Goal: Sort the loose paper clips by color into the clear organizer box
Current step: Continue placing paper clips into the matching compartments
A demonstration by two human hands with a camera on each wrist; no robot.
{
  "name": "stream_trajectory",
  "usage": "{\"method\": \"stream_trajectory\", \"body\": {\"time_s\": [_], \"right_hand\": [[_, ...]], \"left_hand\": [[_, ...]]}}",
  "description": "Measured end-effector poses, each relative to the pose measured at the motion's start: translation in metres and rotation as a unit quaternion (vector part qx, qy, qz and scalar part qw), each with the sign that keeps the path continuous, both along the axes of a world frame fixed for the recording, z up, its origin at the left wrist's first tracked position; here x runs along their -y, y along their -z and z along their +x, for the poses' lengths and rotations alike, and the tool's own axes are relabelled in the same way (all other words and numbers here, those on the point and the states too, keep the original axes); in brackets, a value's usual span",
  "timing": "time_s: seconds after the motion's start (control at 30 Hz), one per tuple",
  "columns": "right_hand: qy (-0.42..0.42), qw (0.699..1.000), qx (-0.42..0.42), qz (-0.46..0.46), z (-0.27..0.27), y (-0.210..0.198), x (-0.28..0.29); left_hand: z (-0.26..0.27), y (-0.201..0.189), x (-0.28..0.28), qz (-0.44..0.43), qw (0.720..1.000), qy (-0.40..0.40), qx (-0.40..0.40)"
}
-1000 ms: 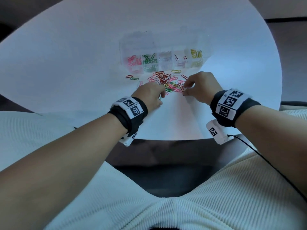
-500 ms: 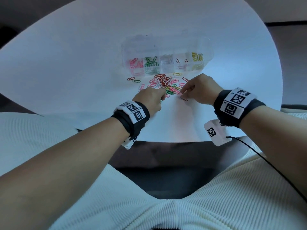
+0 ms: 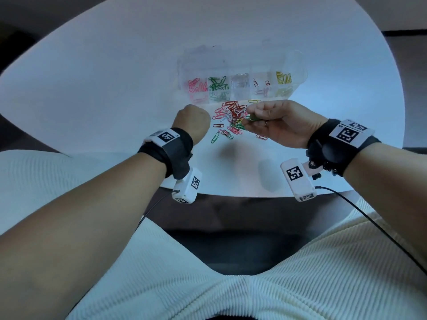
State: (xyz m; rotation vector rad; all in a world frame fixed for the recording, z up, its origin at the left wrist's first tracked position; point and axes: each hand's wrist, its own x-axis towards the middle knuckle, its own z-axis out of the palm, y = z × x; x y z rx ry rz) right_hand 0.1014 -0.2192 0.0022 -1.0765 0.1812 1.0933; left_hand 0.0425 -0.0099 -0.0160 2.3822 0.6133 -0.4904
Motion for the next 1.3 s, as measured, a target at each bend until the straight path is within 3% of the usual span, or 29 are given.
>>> {"method": "stream_trajectory", "body": {"time_s": [0.2,0.3,0.33,0.4,0.47,0.5,0.7,0.93,1.03,1.13,1.2,1.27,1.3], "right_hand": [[0.027,0.999,-0.026,-0.029,0.002,-0.002,-0.003],[-0.026,0.987,0.088,-0.131,0.001,0.001,-0.007],[-0.061,0.962,0.173,-0.204,-0.002,0.001,-0.010],[-0.139,0.855,0.351,-0.354,-0.007,0.006,-0.015],[-0.203,0.752,0.448,-0.440,-0.012,0.017,-0.015],[-0.221,0.721,0.466,-0.462,-0.014,0.023,-0.013],[-0.218,0.664,0.515,-0.497,-0.019,0.036,-0.011],[-0.224,0.644,0.523,-0.512,-0.018,0.041,-0.015],[-0.212,0.675,0.503,-0.497,-0.018,0.043,-0.014],[-0.157,0.765,0.427,-0.456,-0.012,0.033,-0.012],[-0.111,0.846,0.346,-0.390,-0.008,0.025,-0.009],[-0.059,0.923,0.231,-0.302,-0.008,0.015,-0.008],[-0.040,0.948,0.176,-0.263,-0.007,0.011,-0.008]], "left_hand": [[-0.019,0.012,0.012,0.041,0.996,0.078,-0.004],[-0.020,0.018,0.015,0.065,0.991,0.118,0.009],[-0.018,0.020,0.016,0.077,0.989,0.126,0.015],[-0.015,0.020,0.017,0.093,0.986,0.139,0.016],[-0.016,0.018,0.018,0.098,0.985,0.142,0.011],[-0.016,0.018,0.017,0.098,0.985,0.141,0.011],[-0.017,0.016,0.017,0.097,0.985,0.140,0.009],[-0.018,0.018,0.017,0.036,0.987,0.157,-0.013],[-0.018,0.016,0.022,-0.005,0.991,0.134,0.001],[-0.015,0.009,0.027,-0.055,0.995,0.076,0.022],[-0.013,0.004,0.030,-0.093,0.994,0.052,0.034],[-0.009,0.000,0.033,-0.174,0.985,0.002,0.017],[-0.008,-0.002,0.034,-0.233,0.972,-0.042,-0.002]]}}
